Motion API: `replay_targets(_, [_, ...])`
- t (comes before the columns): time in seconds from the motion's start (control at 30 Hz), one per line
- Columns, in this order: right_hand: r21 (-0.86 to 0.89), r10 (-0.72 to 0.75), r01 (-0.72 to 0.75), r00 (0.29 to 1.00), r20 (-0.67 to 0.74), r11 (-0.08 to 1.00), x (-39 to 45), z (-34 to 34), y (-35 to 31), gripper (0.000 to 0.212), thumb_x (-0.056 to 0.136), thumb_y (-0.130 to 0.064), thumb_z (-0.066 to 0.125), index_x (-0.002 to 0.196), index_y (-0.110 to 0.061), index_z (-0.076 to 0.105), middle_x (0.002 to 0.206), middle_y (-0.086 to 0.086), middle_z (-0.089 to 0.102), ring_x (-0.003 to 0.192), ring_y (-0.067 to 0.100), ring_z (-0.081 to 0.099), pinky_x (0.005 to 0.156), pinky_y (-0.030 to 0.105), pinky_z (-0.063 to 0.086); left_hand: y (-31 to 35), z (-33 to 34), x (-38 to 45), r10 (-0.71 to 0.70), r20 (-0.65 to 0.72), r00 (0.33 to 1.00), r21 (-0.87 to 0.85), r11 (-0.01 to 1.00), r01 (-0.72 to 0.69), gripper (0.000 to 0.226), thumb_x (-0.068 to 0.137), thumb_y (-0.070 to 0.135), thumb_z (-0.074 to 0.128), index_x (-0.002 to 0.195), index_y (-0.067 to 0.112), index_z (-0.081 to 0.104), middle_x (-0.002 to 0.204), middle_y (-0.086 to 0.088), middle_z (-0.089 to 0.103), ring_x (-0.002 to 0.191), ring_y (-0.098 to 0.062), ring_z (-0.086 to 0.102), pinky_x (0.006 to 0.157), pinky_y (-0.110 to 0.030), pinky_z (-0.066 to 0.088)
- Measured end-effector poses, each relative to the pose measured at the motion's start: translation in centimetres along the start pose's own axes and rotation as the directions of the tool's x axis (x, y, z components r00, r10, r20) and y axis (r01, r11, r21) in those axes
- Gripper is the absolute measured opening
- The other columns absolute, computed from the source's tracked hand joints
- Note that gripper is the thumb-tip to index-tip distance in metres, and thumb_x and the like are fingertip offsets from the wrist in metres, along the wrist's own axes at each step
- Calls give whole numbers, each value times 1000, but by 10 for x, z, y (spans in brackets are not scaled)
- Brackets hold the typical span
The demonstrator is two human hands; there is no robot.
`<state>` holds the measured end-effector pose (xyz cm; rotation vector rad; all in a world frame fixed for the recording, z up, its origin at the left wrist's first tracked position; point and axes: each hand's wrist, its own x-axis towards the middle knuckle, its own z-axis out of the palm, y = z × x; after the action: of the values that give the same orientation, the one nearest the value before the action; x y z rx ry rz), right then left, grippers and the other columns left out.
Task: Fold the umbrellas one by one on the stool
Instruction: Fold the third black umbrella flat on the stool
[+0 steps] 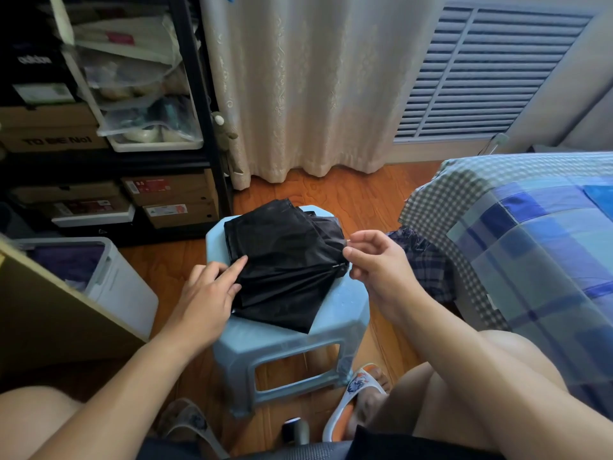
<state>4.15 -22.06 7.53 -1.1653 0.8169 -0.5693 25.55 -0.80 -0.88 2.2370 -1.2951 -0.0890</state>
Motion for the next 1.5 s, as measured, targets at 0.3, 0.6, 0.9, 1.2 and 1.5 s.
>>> replay_targets(0.3, [100,122,-98,955,-271,990,6,-19,-15,12,102,-16,63,108,-6,64,75,3,61,58,11,51,64,30,49,-3,2,-1,35,-41,999,31,999,-34,54,97,10,65,149,20,54,107,-4,59,100,-26,48,92,-46,46])
replay_targets(0.6, [-431,-24,15,1000,-16,902,-2,-4,3,23,92,-26,76,83,-6,72,74,3,62,68,13,53,69,30,48,-2,3,0,31,-34,999,35,999,-29,53,98,12,63,150,20,52,107,-4,58,100,-25,46,95,-45,45])
replay_targets(0.9, [-84,119,-131,983,-141,988,8,0,1,24,99,-27,69,86,-7,66,66,0,61,54,13,47,58,26,51,1,1,-6,124,-90,988,99,988,-115,62,87,4,76,145,15,57,106,-6,59,95,-29,50,81,-50,53])
replay_targets(1.2, [-324,-21,9,999,-34,946,2,-8,-4,8,93,-11,74,100,-14,77,85,13,72,69,23,59,67,33,54,3,0,-6,87,-74,993,87,993,-81,60,91,6,71,148,15,54,107,-7,58,100,-27,48,87,-48,51])
replay_targets(1.5, [-352,-168,113,977,-131,929,3,-20,-27,19,97,-35,69,110,-21,71,80,-7,64,66,8,59,64,22,49,4,-4,-6,59,-39,998,57,997,-57,58,93,6,69,148,16,54,107,-7,58,101,-27,48,91,-47,49])
